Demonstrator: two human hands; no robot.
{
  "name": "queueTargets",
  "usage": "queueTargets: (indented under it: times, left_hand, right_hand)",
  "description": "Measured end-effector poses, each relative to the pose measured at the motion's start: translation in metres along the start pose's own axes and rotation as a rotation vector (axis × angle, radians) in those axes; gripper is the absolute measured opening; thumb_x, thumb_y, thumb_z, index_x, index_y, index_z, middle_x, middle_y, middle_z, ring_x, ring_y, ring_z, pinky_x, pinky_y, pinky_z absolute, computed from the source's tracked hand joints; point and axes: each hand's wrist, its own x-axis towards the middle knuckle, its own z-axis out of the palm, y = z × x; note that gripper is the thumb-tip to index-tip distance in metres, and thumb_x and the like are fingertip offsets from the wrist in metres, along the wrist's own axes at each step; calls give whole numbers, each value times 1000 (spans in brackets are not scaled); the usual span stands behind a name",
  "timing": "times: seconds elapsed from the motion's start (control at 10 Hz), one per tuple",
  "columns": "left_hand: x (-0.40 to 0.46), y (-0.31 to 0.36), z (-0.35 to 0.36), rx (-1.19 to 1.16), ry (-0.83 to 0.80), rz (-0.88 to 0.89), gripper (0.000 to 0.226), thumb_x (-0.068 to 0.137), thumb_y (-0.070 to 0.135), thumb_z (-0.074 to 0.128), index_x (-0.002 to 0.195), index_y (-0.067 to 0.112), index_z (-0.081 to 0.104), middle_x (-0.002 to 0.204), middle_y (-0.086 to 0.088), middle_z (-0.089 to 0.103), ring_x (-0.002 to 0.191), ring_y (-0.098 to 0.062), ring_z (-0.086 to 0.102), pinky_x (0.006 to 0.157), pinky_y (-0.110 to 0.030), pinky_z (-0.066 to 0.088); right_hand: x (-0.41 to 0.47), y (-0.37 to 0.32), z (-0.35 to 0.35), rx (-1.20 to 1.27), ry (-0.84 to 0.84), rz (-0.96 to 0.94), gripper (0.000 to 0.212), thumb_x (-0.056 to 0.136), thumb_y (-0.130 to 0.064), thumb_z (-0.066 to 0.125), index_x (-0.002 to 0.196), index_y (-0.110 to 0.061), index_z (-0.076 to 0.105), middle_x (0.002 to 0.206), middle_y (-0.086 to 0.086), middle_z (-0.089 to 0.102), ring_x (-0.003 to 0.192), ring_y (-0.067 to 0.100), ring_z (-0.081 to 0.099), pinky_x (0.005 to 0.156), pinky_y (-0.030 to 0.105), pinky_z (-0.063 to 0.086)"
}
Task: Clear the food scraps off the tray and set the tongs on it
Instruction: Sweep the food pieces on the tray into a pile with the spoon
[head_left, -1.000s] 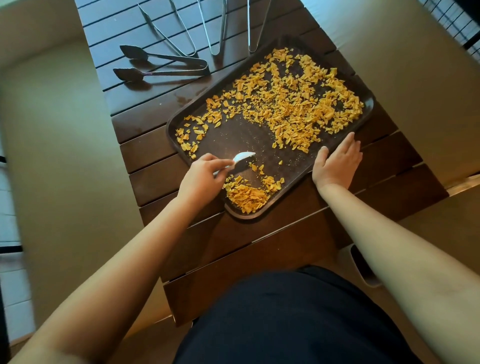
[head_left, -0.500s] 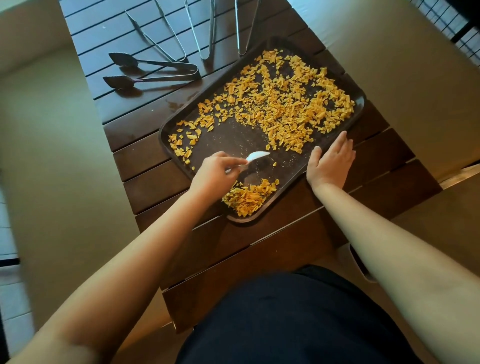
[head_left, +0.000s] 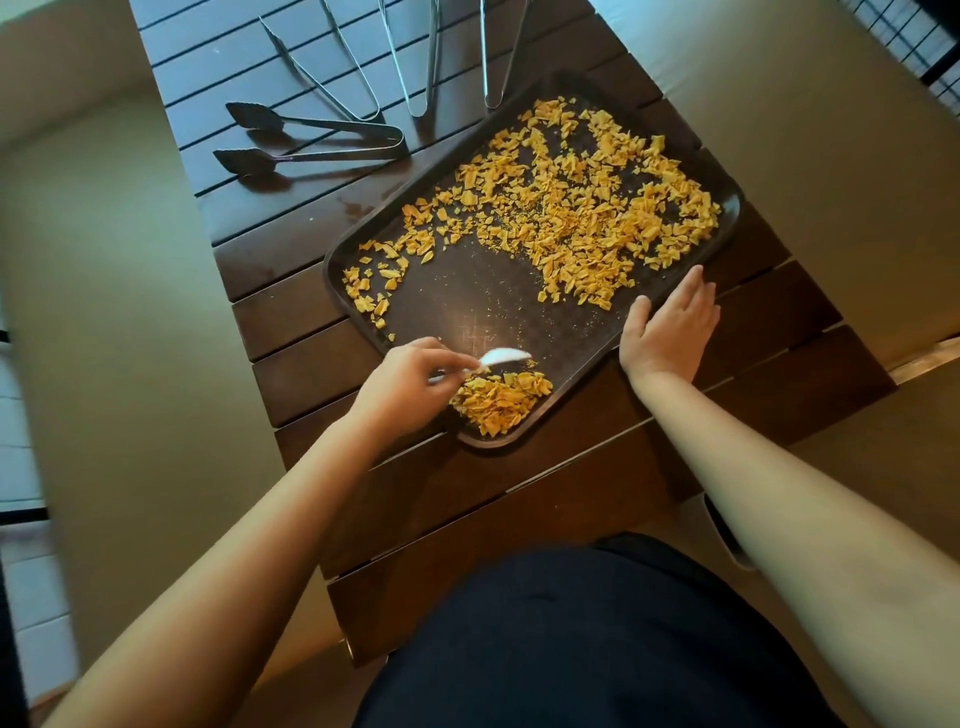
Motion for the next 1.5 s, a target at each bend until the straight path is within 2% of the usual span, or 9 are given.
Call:
queueTargets:
  times: [0.1,0.3,0.5,0.7,0.9,1.1,1.2,1.3,1.5]
  left_hand:
    - [-13,-14,-1,-155,288,-191,24,92,17,55,113,22,66,100,7,56,81,-4,54,66,-12,43]
    - [-21,-21,6,-168,404,-322,28,94,14,52,120,15,62,104,0,57,80,-6,53,66,-8,39]
    - [-39,-15,14,-216,269,-321,24,93,15,54,112,21,66,93,4,57,76,-8,56,65,-18,48]
    - [-27,-10,11,-221,287,-271,23,92,15,55,110,21,68,95,2,60,76,-2,54,61,-6,41]
    - [1,16,20,3,103,-42,23,92,22,55,110,29,68,101,8,57,86,-10,56,74,-28,51]
    - [-11,7,17,90,-9,-10,21,91,27,57,106,34,69,103,10,57,92,-12,58,80,-35,52]
    - [-17,1,10,-46,96,-57,22,91,20,57,109,26,69,100,8,57,91,-10,58,81,-32,52]
    - [-11,-6,-6,-181,336,-218,28,93,11,52,119,17,63,111,-1,55,92,-11,55,74,-16,47]
    - [18,-32,-45,-59,564,-410,34,96,12,43,128,12,56,121,-10,49,90,-12,48,77,-21,38]
  right_hand:
    - [0,-1,0,5,-3,-2,72,91,-38,31,148,1,9,154,22,17,144,31,11,117,41,5]
    - [1,0,0,1,3,-9,71,93,-36,34,148,2,10,154,22,18,144,32,11,117,42,5]
    - [0,0,0,-7,3,-11,70,94,-34,35,148,2,10,154,22,18,144,32,11,117,41,5]
    - [0,-1,0,-6,-3,-11,70,94,-34,35,148,2,9,154,22,18,144,32,11,117,41,5]
    - [0,0,0,-12,3,-7,76,87,-41,26,148,2,10,153,22,19,144,32,12,117,41,6]
    - [0,0,0,-8,-3,0,77,86,-41,25,148,2,10,153,22,19,144,32,12,117,41,6]
    - [-1,0,0,-10,-5,2,77,86,-41,25,148,2,10,153,22,19,144,32,12,117,42,6]
    - [-1,0,0,-12,-7,0,77,86,-41,25,148,2,10,153,22,19,144,32,12,117,42,6]
    - [0,0,-1,-21,-12,-3,77,86,-41,24,148,2,10,153,23,18,144,32,12,117,42,6]
